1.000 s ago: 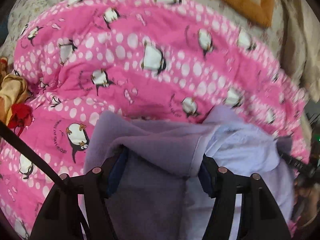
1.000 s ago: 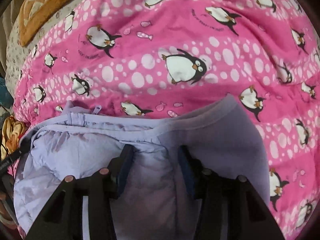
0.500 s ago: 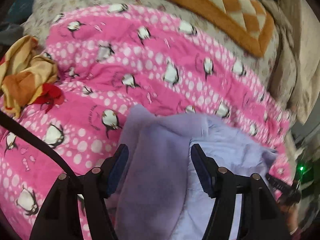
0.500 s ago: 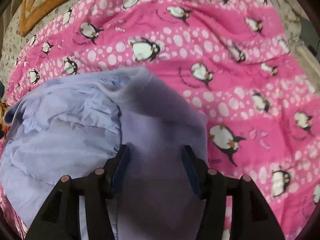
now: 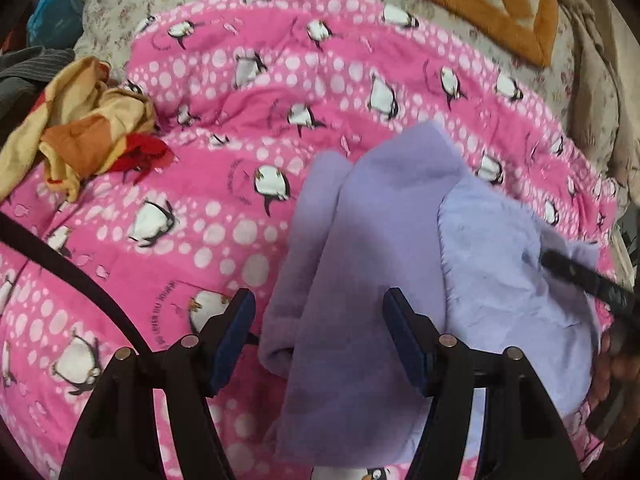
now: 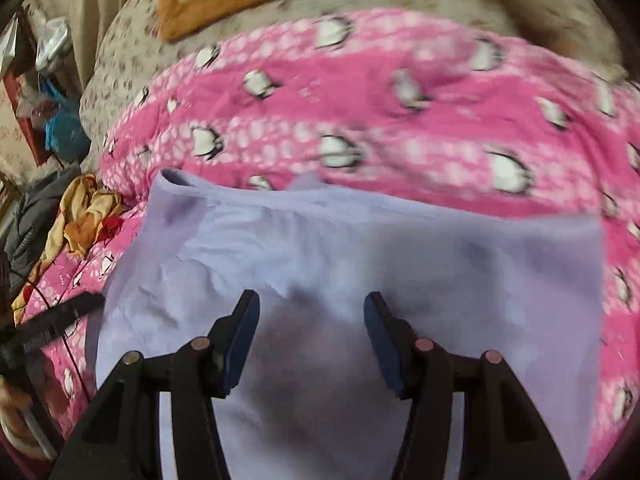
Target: Fold large clothes
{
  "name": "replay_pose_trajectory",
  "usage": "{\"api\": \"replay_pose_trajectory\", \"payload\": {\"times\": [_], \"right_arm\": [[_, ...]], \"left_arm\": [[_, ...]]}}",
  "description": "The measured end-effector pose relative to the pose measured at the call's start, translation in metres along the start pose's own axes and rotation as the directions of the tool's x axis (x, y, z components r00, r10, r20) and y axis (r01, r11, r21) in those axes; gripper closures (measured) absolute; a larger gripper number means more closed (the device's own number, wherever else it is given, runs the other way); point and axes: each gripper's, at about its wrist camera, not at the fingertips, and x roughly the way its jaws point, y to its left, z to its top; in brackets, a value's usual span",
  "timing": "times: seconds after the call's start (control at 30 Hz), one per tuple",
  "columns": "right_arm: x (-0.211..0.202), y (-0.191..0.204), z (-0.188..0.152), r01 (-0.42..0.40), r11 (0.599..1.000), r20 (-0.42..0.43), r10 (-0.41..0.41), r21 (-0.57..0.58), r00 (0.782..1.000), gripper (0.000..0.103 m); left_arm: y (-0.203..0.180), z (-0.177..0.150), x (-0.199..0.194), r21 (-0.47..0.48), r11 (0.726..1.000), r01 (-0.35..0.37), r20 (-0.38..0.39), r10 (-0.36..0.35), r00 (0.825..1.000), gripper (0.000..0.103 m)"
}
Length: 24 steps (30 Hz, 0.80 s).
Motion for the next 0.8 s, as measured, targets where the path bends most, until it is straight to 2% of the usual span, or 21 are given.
{"api": "replay_pose_trajectory", "payload": {"times": [0.13,0.2,0.4,0.5,0.63,0.73,0.8], "right_arm": [[0.042,0.024,0.022,0.046,0.997,-0.061,-0.05,-0.066,0.997,0.047],[0.068,0.027,0.027,0.12,0.988,-0.113,-0.13,-0.095,0.985,0.047],[0.081,0.023,0.018,0.146,0.985,-0.093,-0.154,-0.089,0.984,0.046],[0.069,0.025,0.019,0.145,0.987,-0.094,-0.152,-0.073,0.984,0.046],[0.044,0.047,0.028,0.047,0.998,-0.035,-0.049,-0.046,0.998,0.046],[0.054,0.073,0.036,-0.008,0.996,-0.055,0.003,-0.09,0.998,0.046],[0.067,0.087,0.041,-0.007,0.991,-0.065,-0.002,-0.134,0.998,0.046]], "left_arm": [[-0.001,-0.002,0.014,0.021,1.0,-0.015,-0.018,0.015,1.0,0.066],[0.0,-0.002,0.019,0.021,1.0,-0.01,-0.025,0.011,1.0,0.066],[-0.002,-0.002,0.022,0.025,1.0,-0.011,-0.031,0.012,0.999,0.066],[-0.001,-0.002,0.021,0.021,1.0,-0.01,-0.032,0.011,0.999,0.066],[0.0,-0.002,0.022,0.009,1.0,-0.005,-0.037,0.006,0.999,0.066],[0.0,-0.002,0.022,0.003,1.0,0.001,-0.039,-0.001,0.999,0.066],[0.001,-0.002,0.024,0.001,1.0,0.004,-0.042,-0.004,0.999,0.066]]}}
